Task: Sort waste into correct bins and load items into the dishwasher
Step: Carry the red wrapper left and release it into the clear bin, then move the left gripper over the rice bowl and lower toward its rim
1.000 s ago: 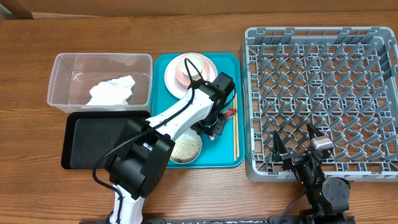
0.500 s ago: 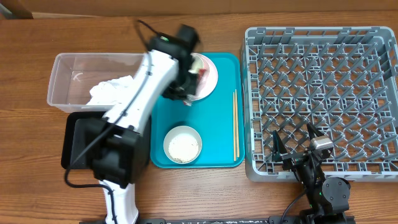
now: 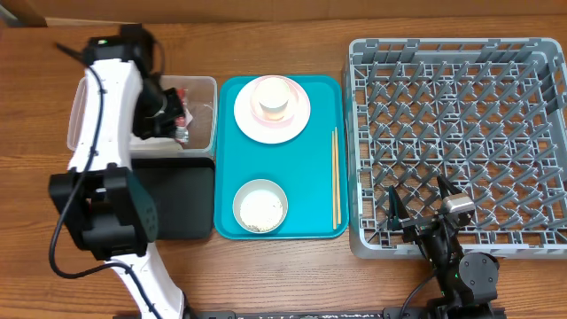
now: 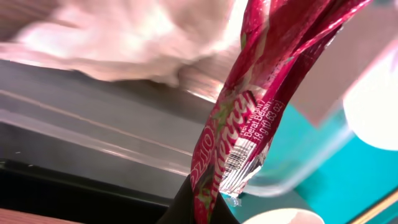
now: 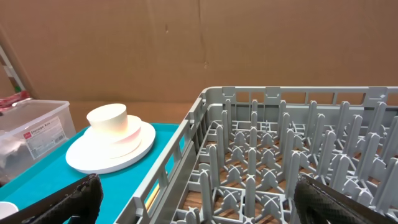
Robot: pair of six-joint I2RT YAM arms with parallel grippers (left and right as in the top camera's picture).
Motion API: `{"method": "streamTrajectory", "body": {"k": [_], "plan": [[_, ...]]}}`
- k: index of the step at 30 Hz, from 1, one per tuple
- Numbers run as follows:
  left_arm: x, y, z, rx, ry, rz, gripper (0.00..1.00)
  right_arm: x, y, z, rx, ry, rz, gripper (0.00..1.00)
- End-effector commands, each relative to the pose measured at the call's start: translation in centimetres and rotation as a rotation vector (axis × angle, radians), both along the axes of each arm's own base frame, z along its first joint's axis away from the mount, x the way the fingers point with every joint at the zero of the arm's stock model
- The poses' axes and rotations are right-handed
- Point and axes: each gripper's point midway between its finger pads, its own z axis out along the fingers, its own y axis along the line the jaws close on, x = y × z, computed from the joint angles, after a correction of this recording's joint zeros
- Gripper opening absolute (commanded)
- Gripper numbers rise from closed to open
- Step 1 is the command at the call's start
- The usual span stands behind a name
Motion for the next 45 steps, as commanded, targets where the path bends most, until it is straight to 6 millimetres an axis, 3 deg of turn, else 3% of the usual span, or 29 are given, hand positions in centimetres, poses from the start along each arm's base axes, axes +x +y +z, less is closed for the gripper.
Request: {"method": "streamTrajectory", "body": {"k": [1, 5, 8, 9, 15, 20, 27, 30, 34, 35, 45], "plan": [[0.1, 1.5, 0.3, 0.007, -0.027, 0.055, 0.04, 0.0, -0.1, -0.2, -0.006, -0.006, -0.003, 1.00], [0.0, 2.3, -0.8, 0.007, -0.024, 0.061, 0.06, 0.0, -0.1, -0.2, -0.006, -0.006, -0.003, 1.00], [0.1, 2.2, -1.2, 0.006, -0.029, 0.023, 0.48, 0.0, -0.1, -0.2, -0.006, -0.006, -0.003, 1.00], [0.1, 2.1, -1.2, 0.000, -0.031, 0.010, 0.49, 0.0, -0.1, -0.2, -0.006, -0.006, -0.003, 1.00], [0.6, 0.6, 0.4, -0.083, -0.086, -0.002, 0.47, 0.0, -0.1, -0.2, -0.006, -0.006, -0.003, 1.00], [0.1, -0.8, 4.6, -0.139, -0.192, -0.014, 0.46, 0.0, -0.1, -0.2, -0.006, -0.006, -0.003, 1.00], [-5.1, -6.5, 11.1, -0.225, -0.247, -0.142, 0.43, 0.0, -0.1, -0.2, -0.006, -0.006, -0.003, 1.00], [-7.6, -9.9, 12.6, -0.236, -0.249, -0.265, 0.29, 0.0, -0.1, -0.2, -0.006, -0.006, -0.003, 1.00], [-10.7, -14.9, 13.6, -0.252, -0.236, -0.455, 0.17, 0.0, -0.1, -0.2, -0.006, -0.006, -0.003, 1.00], [-11.3, -16.0, 13.7, -0.250, -0.235, -0.497, 0.04, 0.0, -0.1, -0.2, -0.006, -0.006, -0.003, 1.00], [-15.4, -23.0, 12.1, -0.099, -0.218, -0.636, 0.04, 0.0, -0.1, -0.2, -0.006, -0.006, -0.003, 1.00]]}}
